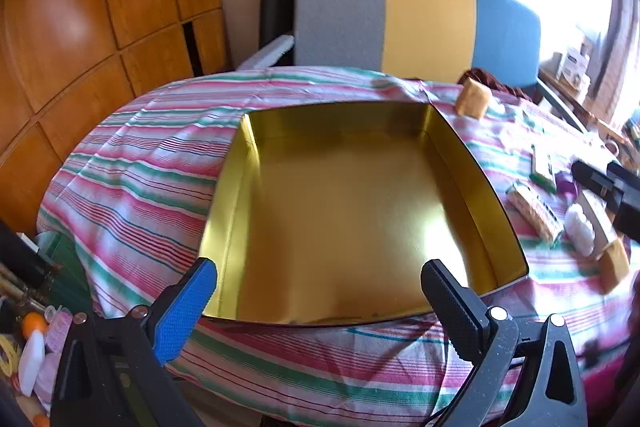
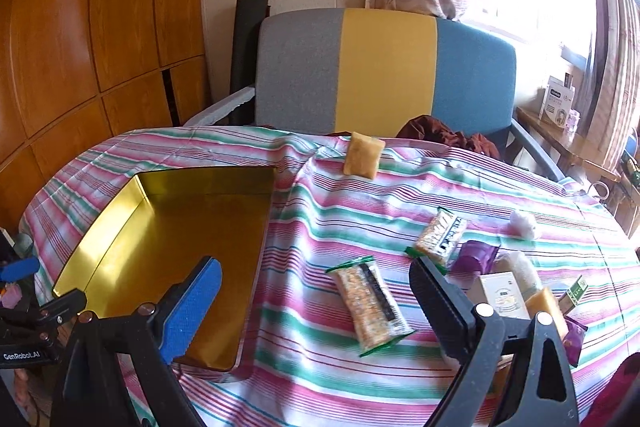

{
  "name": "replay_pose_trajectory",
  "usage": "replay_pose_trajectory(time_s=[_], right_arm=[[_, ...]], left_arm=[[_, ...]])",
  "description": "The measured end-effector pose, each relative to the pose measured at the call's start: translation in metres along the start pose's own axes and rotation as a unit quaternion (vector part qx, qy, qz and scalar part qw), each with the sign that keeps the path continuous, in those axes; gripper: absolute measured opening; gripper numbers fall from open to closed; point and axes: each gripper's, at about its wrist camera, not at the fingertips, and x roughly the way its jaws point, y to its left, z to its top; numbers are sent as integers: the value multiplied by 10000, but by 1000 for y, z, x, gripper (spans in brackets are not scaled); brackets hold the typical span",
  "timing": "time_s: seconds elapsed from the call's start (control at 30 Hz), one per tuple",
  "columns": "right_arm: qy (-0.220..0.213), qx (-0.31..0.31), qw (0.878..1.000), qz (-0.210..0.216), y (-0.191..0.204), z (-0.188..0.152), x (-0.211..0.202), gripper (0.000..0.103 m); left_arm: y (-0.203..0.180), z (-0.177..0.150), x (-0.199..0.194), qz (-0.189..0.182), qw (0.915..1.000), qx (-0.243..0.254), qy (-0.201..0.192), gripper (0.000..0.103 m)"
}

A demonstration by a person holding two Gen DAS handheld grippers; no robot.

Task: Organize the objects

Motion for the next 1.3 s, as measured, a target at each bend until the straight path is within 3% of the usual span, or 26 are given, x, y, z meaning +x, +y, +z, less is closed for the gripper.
replay_pose_trajectory(time_s=[0.3, 0.47, 0.7, 0.8, 1.0, 1.1, 1.3], right_arm=[[278, 242, 9982, -484, -80, 10, 19, 97], [373, 600, 9963, -490, -116, 0, 31, 97], [557, 670, 9959, -246, -115, -2, 38, 97], [587, 849, 9945, -180, -122, -2, 38, 97], [559, 1393, 9884, -216, -146, -2, 34, 97], [560, 1627, 9848, -241, -158, -2, 32, 97], [529, 1986, 9784, -222, -173, -3, 30, 97]], left_arm=[[-14, 25, 3, -607, 9979, 233, 28, 103], [-33, 67, 9, -930, 9949, 395, -35, 103], [-104, 138, 36, -1192, 9887, 854, -315, 103], [-143, 166, 63, -1150, 9864, 1128, -338, 103], [-211, 204, 130, -897, 9863, 1387, -3, 103], [-234, 211, 156, -912, 9857, 1405, 189, 103], [-273, 223, 222, -529, 9872, 1414, 520, 103]])
